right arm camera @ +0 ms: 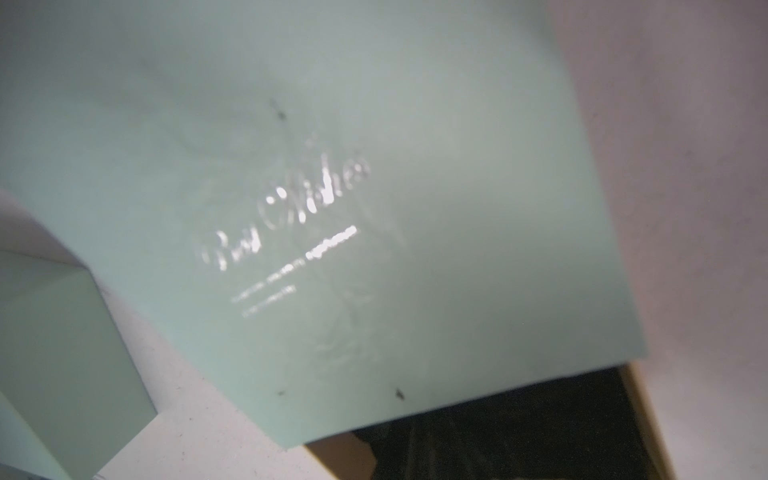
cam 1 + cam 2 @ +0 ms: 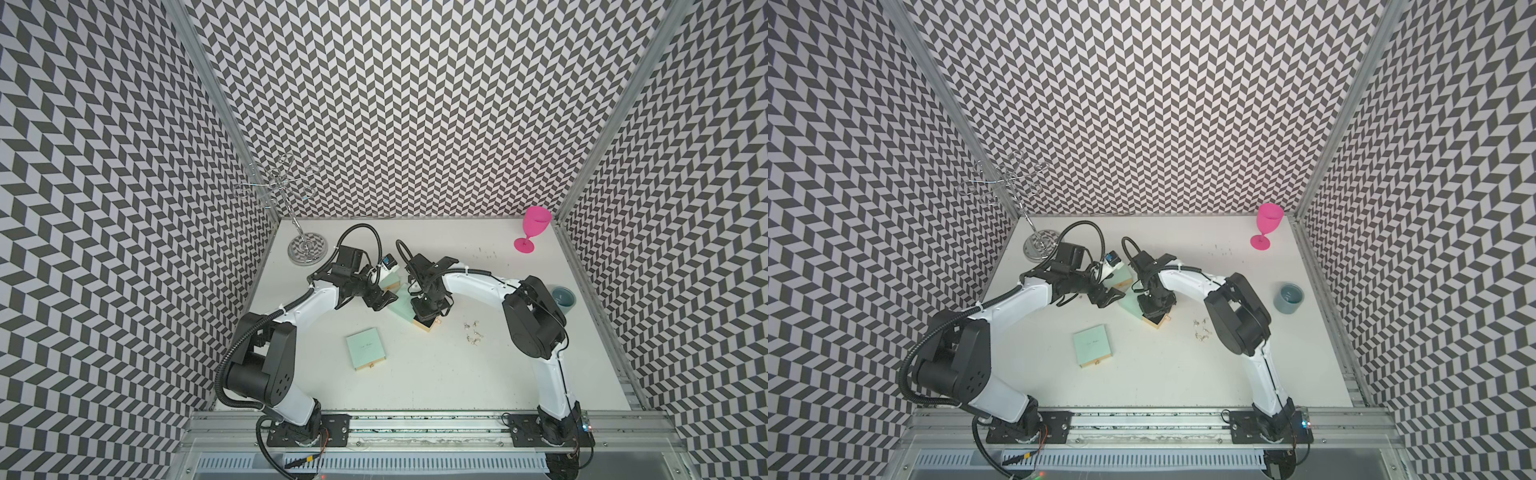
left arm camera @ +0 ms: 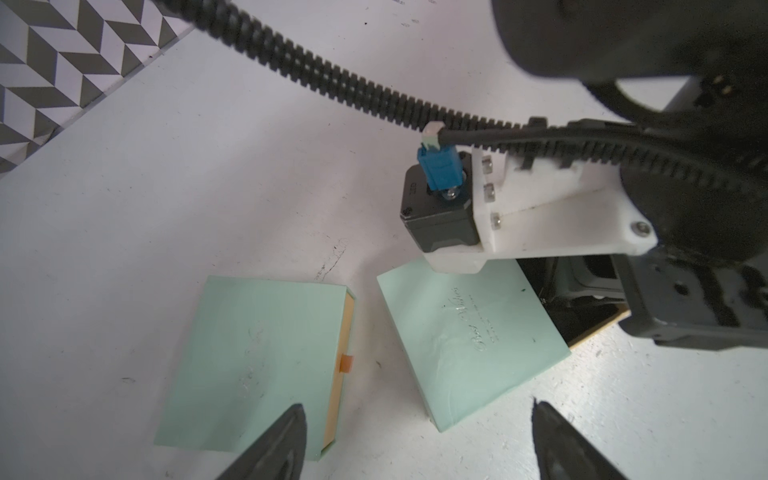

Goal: Place the earrings into the drawer-style jewelry box
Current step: Insert the earring into the inner lining, then pick up the earring from the center of the board.

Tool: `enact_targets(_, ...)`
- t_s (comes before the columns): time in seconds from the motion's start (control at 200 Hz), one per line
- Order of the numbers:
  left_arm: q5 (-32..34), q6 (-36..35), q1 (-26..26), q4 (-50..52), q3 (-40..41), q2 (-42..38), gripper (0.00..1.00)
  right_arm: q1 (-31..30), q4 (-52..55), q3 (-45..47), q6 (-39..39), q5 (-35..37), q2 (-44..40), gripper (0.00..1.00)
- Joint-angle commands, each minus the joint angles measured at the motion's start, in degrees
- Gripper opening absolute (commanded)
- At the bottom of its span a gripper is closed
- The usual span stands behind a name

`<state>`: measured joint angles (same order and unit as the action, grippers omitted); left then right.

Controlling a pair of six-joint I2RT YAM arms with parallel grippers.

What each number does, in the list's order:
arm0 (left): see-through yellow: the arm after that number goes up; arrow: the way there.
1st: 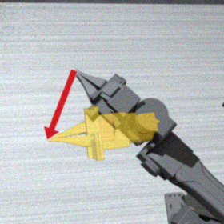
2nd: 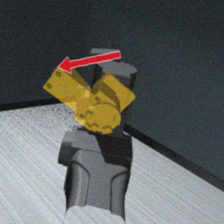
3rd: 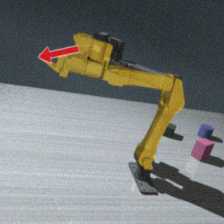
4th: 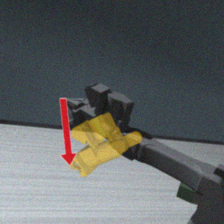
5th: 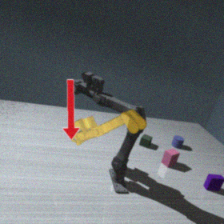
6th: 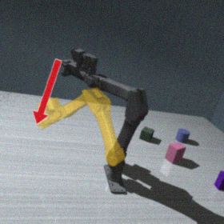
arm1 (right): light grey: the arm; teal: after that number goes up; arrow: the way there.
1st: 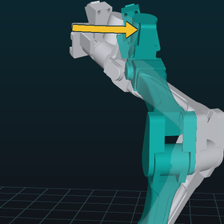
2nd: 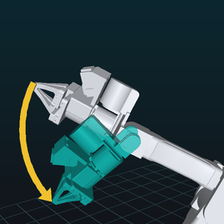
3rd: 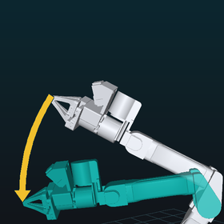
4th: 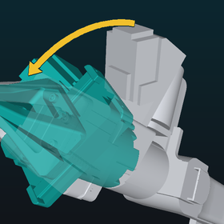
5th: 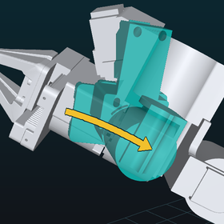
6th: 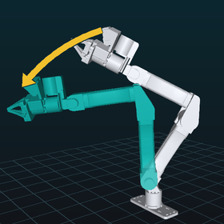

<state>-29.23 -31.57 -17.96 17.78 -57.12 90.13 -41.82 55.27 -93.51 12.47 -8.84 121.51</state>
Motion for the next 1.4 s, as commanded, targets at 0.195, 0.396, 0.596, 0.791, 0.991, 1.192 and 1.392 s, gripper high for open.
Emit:
enact_targets(0.195,-0.3,-1.32,0.5,2.67,-3.9,-0.96,0.85,-0.26,6.26,-7.94,-0.68,5.19,-4.79,0.11)
enact_targets(0.396,-0.12,-2.21,0.48,5.29,-5.83,-1.65,0.85,-0.08,7.04,-6.6,-0.29,7.75,-7.39,0.11)
enact_targets(0.596,-0.73,-4.17,0.4,8.87,-8.76,-2.01,0.85,2.82,4.67,5.22,3.09,8.84,-16.42,0.15)
enact_targets(0.791,-2.42,-4.52,0.08,11.14,-11.3,-1.8,0.85,4.73,2.15,17.63,6.06,7.59,-24.88,0.2)
enact_targets(0.991,-4.43,-5.08,-1.16,14.05,-13.6,-1.69,0.86,5.1,-0.58,29.37,9.22,4.92,-29.98,0.21)
enact_targets(1.192,-5.47,-5.18,-2.21,15.17,-14.04,-1.96,0.86,5.08,-2.45,34.28,10.2,3.81,-31.53,0.23)
enact_targets(1.392,-5.31,-5.25,-2.86,15.51,-14.52,-2.28,0.86,5.13,-3.67,35.42,10.5,5.14,-30.05,0.26)
